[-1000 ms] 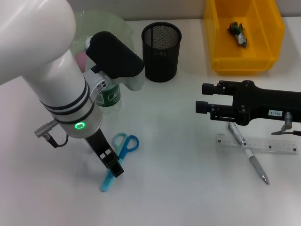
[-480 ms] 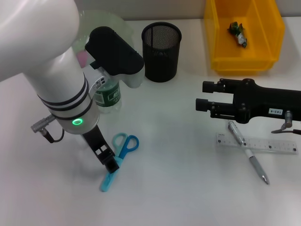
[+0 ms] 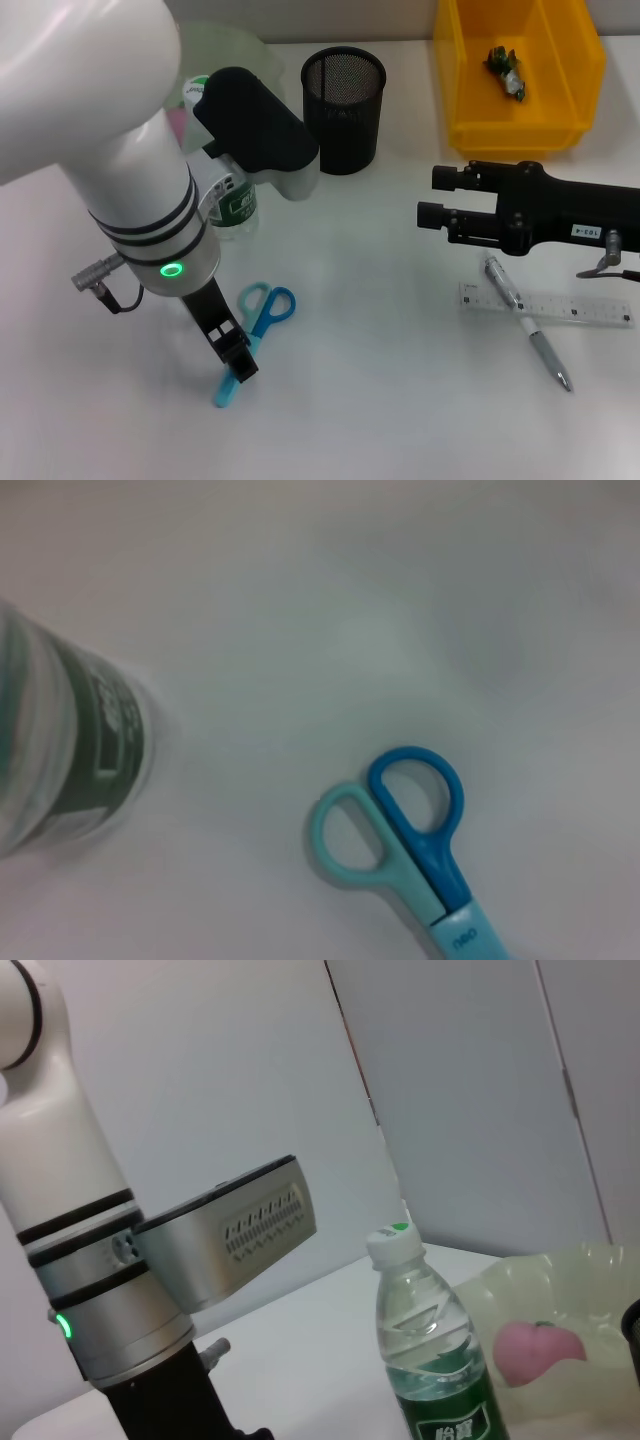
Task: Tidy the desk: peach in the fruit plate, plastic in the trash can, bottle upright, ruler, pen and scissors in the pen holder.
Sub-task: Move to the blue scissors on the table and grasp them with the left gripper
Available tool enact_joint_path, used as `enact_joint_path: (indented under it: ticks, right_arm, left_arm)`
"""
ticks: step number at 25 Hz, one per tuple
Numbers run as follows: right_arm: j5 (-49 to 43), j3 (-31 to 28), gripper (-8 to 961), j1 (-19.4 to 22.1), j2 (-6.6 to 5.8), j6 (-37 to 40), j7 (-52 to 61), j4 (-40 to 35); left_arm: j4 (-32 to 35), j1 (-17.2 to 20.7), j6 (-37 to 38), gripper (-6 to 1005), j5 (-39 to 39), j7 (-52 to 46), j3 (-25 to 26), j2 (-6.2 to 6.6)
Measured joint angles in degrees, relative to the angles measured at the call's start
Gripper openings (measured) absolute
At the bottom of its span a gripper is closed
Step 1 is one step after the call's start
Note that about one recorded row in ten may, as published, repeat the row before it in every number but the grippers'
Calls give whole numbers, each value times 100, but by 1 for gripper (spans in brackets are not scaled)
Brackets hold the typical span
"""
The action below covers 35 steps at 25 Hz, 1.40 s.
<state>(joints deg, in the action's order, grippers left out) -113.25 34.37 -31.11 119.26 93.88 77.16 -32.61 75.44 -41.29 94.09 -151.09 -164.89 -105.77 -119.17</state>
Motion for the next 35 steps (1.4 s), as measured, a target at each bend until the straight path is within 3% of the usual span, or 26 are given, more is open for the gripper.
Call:
enact_joint_path:
  ticks: [35]
  right_arm:
    - [308,61,651,-44,0,-283,-97,370]
  left_arm:
    - [30,60,-223,843,10,0,-551,0]
